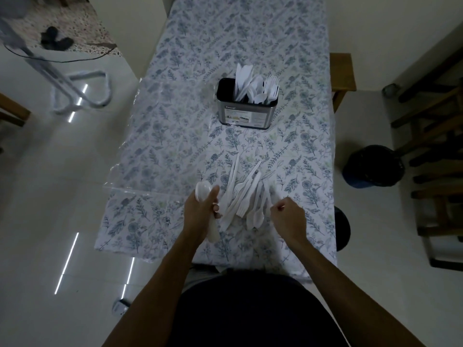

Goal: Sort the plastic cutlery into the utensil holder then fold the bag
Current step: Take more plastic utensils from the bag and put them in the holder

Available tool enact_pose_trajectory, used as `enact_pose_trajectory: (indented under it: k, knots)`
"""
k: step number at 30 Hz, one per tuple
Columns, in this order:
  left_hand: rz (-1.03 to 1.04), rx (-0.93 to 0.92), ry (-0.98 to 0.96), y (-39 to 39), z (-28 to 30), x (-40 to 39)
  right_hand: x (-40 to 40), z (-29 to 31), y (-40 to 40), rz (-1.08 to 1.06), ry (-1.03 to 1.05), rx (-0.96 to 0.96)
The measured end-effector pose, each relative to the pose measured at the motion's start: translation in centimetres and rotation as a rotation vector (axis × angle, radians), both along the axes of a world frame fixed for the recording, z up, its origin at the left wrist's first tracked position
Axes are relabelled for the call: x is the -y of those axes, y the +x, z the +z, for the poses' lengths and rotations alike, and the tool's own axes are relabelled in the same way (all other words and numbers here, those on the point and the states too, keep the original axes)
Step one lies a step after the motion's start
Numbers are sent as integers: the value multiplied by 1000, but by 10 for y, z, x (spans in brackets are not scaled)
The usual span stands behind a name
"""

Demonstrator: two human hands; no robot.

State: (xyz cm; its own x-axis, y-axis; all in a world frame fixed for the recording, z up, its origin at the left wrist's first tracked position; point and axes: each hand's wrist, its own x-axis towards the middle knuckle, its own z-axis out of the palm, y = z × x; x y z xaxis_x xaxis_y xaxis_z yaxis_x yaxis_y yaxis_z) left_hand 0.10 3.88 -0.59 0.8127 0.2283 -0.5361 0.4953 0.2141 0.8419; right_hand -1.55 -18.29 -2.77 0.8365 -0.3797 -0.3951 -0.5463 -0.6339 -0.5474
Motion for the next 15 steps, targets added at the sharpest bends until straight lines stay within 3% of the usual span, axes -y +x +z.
enact_pose_trajectory:
  k: [3,5,9,12,15]
  knots:
    - [-47,70,110,7,12,8,10,13,7,-22,-4,233]
    - [-84,141,194,11,21,13,14,26,10,132,-8,365]
    - [-149,202,332,26,36,23,16,69,23,481,133,319]
    - [-418,142,288,30,38,32,2,82,29,511,387,243]
    - [-539,16,78,18,39,36,-15,77,32,490,434,318]
